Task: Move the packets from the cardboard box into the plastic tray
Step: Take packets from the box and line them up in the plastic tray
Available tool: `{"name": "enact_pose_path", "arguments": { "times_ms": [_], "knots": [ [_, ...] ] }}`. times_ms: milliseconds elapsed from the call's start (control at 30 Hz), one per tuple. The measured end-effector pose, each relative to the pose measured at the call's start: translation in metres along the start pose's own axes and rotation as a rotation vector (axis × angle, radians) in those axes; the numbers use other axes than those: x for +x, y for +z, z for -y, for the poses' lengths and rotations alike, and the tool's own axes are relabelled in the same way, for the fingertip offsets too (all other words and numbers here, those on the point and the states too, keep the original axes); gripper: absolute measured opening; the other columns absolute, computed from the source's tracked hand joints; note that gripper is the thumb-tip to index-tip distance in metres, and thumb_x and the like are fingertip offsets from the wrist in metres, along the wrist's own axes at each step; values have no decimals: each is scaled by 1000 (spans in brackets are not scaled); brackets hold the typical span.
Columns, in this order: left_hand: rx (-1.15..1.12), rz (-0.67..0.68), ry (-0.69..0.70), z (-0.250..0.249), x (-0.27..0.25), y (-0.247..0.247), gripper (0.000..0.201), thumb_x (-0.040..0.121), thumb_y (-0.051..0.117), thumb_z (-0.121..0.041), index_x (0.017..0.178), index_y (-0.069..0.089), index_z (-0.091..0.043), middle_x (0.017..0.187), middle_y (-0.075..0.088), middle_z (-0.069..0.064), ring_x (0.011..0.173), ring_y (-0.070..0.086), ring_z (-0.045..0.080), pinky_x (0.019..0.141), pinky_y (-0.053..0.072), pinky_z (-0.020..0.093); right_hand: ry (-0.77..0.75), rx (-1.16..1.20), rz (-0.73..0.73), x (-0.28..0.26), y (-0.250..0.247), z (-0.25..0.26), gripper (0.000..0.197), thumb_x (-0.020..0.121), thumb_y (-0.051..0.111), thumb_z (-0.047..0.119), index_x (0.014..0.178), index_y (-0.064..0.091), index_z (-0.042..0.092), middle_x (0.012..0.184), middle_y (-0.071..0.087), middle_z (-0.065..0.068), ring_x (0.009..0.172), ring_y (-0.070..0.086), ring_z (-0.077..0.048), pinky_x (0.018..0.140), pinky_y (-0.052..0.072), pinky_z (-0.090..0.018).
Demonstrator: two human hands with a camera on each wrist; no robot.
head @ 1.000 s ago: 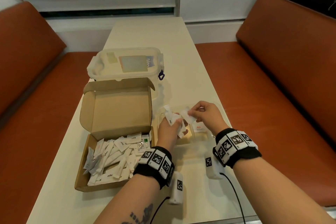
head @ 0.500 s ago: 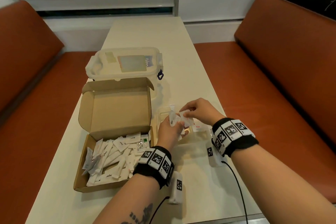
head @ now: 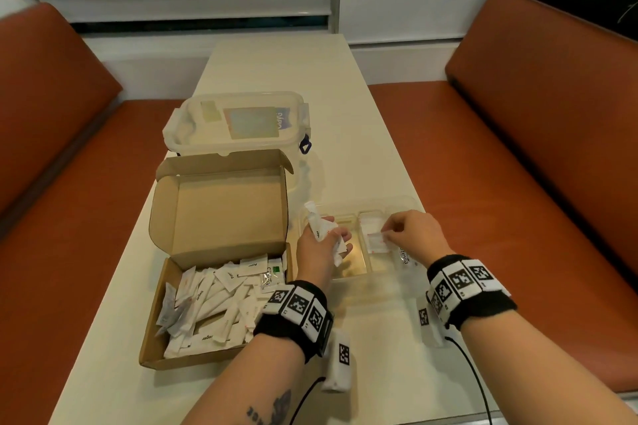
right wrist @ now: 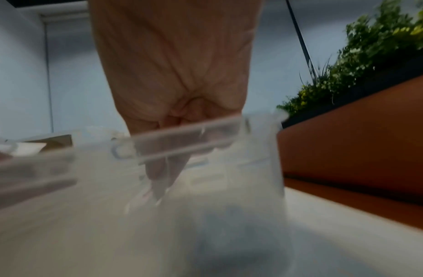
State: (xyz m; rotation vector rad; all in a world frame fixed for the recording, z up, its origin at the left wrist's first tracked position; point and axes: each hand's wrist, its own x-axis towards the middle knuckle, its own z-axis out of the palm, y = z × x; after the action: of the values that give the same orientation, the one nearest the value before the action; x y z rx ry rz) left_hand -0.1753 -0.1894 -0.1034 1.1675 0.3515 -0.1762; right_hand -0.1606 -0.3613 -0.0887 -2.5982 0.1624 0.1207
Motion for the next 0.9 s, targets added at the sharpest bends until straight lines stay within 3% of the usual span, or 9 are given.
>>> {"name": "enact_pose_path", "arguments": {
  "times_ms": [133,267,367,500,633,767,900],
  "knots": [
    [-11,9,-2,0,0,0,18,88,54,6,97,55,-10,83,61,14,77,62,24,67,54,35,6,-29,-46,0,13,1,7,82,65,20,77,69,22,82,69,4,76,57,-11,55,35,-18],
    [-17,10,-11,-1,0,1,19,88,54,6,95,55,-12,84,60,14,78,62,24,66,53,34,-63,-152,-75,5,17,3,7,84,66,23,83,70,18,92,63,0,99,48,-20,73,36,-23],
    [-24,3,-9,0,0,1,20,88,55,6,93,56,-12,81,61,13,75,63,22,62,53,31,-99,-230,-60,8,20,2,11,85,65,25,92,69,17,100,58,-2,104,47,-21,76,36,-24],
    [-22,3,-9,1,-1,1,19,86,57,6,96,56,-11,77,63,12,68,62,22,64,51,33,-120,-208,-59,6,25,0,17,80,68,23,93,61,16,96,55,0,98,46,-20,71,39,-26],
    [-19,21,-18,0,-1,1,19,87,57,6,96,57,-11,87,62,16,80,64,24,67,53,35,-117,-244,-35,7,29,0,14,78,69,23,83,59,14,90,53,-1,93,49,-22,69,42,-28],
    [-5,39,-25,-2,-1,1,19,86,59,6,96,57,-10,87,63,14,82,65,23,68,56,34,-112,-243,-29,9,31,2,12,80,67,22,85,60,14,91,53,-2,92,51,-22,67,40,-27],
    [54,42,-6,0,0,-1,10,91,57,-5,100,58,-9,88,66,13,85,67,24,70,57,34,-120,-70,-100,4,29,9,14,82,67,26,89,59,17,87,54,2,84,49,-15,65,35,-24]
  ]
}}
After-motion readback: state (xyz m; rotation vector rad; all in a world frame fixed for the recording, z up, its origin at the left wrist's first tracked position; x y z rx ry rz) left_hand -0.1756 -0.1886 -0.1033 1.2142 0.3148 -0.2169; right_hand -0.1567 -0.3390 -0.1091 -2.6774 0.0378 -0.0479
